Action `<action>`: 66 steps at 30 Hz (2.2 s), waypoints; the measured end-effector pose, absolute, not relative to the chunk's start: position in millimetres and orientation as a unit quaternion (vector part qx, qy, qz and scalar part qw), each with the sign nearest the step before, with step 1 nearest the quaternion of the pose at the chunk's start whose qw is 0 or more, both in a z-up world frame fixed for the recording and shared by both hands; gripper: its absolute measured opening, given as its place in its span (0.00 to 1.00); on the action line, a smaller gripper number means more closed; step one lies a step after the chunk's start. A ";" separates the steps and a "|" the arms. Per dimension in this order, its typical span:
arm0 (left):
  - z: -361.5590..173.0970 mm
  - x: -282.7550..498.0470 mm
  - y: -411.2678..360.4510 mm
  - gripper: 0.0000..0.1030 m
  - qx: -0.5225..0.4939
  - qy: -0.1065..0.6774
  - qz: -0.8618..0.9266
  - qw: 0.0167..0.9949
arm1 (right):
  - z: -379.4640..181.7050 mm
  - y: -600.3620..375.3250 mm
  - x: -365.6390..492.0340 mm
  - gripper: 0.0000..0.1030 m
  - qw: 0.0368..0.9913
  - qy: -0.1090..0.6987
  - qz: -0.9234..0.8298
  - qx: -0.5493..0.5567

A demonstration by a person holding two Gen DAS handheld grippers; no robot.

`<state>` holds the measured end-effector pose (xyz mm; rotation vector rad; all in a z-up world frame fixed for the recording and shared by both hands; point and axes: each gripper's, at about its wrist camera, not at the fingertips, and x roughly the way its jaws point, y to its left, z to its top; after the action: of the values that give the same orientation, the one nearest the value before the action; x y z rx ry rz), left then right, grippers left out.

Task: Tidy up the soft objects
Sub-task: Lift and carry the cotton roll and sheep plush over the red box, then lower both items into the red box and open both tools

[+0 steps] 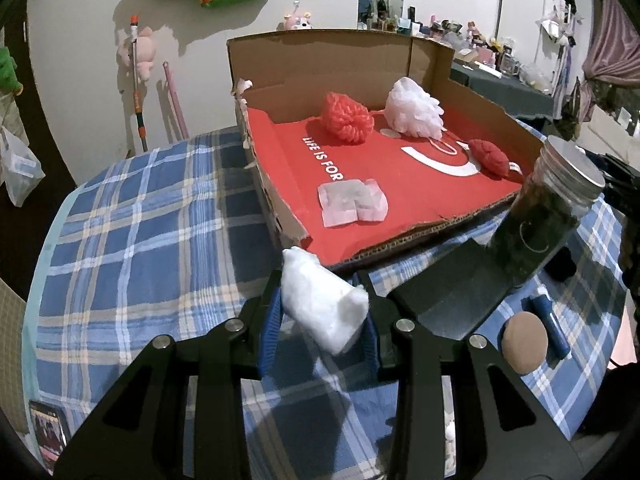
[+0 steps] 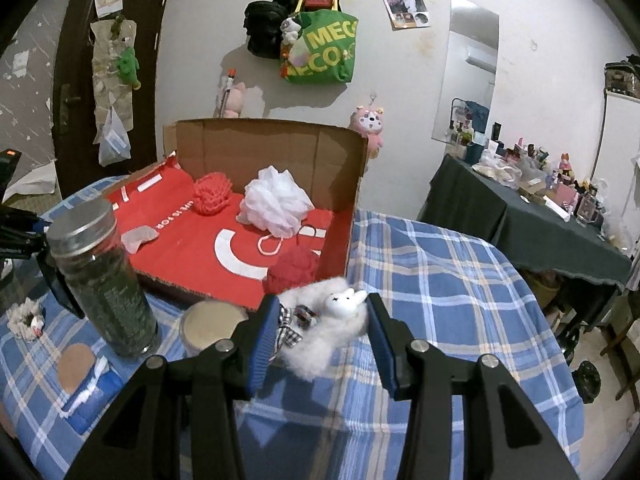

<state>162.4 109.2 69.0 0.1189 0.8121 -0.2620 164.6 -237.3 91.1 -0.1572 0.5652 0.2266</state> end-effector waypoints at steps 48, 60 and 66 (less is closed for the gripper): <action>90.1 292.2 -1.0 0.32 0.133 0.457 -0.274 0.836 | 91.4 -149.1 309.6 0.46 0.838 0.414 0.328 -0.139; 56.3 316.2 -35.9 0.32 0.167 0.518 -0.289 0.788 | 57.9 -131.5 341.0 0.46 0.787 0.500 0.329 -0.148; 49.7 320.8 -35.4 0.32 0.169 0.528 -0.283 0.783 | 52.2 -127.7 340.6 0.46 0.783 0.507 0.326 -0.156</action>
<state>320.9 -35.4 49.7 0.3654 1.1388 -0.6098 340.6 -127.7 52.2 -0.3367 1.0935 0.7046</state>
